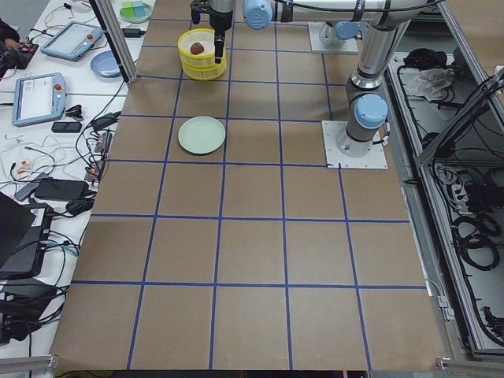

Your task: Stack buns with steamer

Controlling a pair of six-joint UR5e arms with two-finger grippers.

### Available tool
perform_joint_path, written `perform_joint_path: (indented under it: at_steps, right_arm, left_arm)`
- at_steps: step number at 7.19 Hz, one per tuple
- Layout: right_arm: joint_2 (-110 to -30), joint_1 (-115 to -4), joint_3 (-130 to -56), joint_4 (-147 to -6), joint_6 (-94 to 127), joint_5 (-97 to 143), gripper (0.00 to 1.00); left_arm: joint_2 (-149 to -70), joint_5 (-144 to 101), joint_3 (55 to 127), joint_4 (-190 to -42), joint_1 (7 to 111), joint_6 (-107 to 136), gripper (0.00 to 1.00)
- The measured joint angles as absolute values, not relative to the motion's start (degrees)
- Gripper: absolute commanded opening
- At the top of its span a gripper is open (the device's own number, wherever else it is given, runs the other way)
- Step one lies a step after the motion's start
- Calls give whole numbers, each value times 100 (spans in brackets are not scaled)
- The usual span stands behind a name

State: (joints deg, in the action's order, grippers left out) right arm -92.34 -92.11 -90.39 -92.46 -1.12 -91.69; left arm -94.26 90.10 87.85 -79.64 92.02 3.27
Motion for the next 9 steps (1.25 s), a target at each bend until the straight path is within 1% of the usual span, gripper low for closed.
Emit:
perform_joint_path:
  at_steps: [4, 9]
  right_arm:
    - [-9245, -9216, -9043, -9246, -98, -9167, 100]
    - [-9241, -9211, -9040, -9246, -98, -9167, 100]
  left_arm:
    - [-9213, 8994, 9087, -8000, 9172, 110, 100]
    - [-9080, 8986, 9134, -8241, 8986, 105, 100]
